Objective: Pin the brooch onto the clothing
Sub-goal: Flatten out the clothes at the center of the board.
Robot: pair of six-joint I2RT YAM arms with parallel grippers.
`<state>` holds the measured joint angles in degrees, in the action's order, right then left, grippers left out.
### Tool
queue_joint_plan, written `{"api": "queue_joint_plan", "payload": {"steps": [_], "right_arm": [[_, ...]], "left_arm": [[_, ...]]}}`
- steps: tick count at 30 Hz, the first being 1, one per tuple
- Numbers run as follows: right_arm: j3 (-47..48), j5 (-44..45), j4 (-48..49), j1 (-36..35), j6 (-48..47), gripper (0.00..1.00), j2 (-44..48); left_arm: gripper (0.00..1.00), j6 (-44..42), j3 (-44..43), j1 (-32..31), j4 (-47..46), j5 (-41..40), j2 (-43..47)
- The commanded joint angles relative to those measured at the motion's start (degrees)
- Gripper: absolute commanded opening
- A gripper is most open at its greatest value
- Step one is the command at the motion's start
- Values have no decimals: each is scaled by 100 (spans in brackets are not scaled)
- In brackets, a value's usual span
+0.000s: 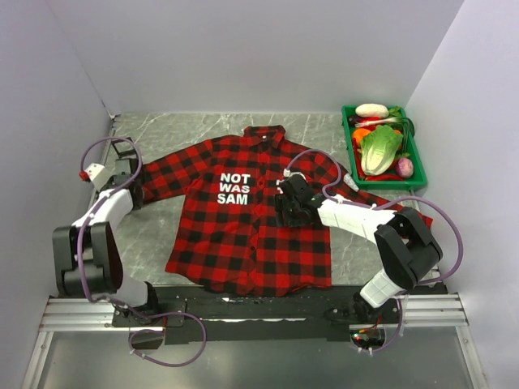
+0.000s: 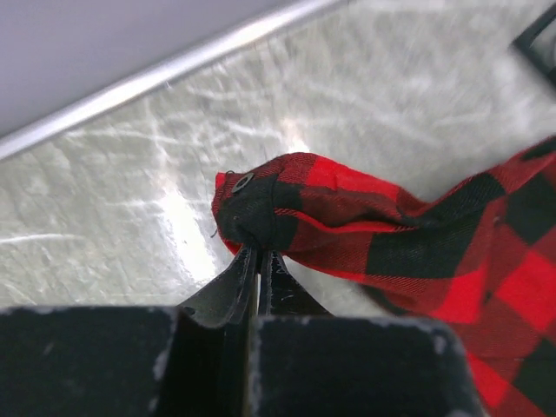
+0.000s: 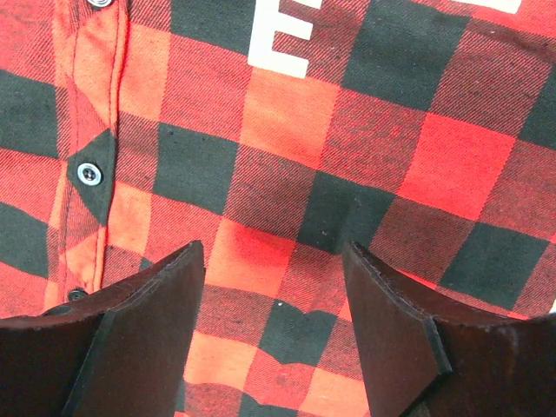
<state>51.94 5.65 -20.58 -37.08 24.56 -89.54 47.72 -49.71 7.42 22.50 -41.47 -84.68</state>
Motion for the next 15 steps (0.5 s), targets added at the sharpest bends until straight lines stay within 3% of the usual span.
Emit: {"api": "queue_joint_plan", "payload": {"steps": [1, 11, 15], "right_arm": [[-70, 173, 63, 43, -47, 72, 165], [-123, 129, 72, 43, -21, 72, 235], [-158, 147, 98, 43, -30, 72, 279]], "left_arm": [[1, -35, -91, 172, 87, -274, 558], [1, -632, -152, 1103, 167, 315, 1042], [1, -765, -109, 1104, 105, 263, 1164]]}}
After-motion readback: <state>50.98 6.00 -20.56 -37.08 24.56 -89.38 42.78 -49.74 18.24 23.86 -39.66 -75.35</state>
